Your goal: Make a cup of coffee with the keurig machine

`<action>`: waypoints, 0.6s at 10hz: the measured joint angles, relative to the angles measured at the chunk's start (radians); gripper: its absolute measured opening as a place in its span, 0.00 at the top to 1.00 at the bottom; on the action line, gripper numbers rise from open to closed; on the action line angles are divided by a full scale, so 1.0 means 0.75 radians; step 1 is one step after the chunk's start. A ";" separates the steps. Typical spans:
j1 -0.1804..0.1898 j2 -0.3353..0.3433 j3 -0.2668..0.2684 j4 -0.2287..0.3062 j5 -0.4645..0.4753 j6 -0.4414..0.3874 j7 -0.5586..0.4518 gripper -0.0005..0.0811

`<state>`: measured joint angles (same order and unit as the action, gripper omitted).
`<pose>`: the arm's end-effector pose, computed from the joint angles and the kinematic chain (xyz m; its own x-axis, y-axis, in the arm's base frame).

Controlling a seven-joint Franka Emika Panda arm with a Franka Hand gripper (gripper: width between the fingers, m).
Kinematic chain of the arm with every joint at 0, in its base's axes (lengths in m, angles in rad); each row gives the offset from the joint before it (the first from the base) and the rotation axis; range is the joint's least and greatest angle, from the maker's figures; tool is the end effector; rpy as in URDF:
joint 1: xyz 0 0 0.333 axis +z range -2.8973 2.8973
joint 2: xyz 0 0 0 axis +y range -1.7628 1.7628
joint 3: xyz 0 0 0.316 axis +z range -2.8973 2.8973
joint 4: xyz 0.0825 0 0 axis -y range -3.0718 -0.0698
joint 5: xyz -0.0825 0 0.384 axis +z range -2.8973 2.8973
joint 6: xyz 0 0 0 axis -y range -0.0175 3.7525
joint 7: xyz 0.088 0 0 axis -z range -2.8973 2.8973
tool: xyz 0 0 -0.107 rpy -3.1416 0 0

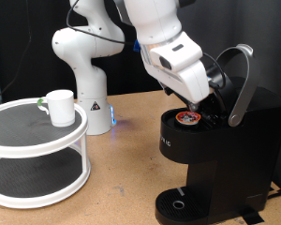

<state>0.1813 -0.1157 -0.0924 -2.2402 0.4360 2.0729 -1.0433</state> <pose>0.4965 0.0655 0.4173 0.6194 0.7364 0.2721 0.7839 -0.5613 -0.2655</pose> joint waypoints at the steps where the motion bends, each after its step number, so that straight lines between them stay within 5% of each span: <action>1: -0.003 -0.020 -0.008 0.003 0.011 -0.003 0.000 0.01; 6: -0.011 -0.065 -0.028 -0.005 0.038 0.004 -0.039 0.01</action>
<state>0.1728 -0.1641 -0.1133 -2.2440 0.4647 2.0758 -1.0722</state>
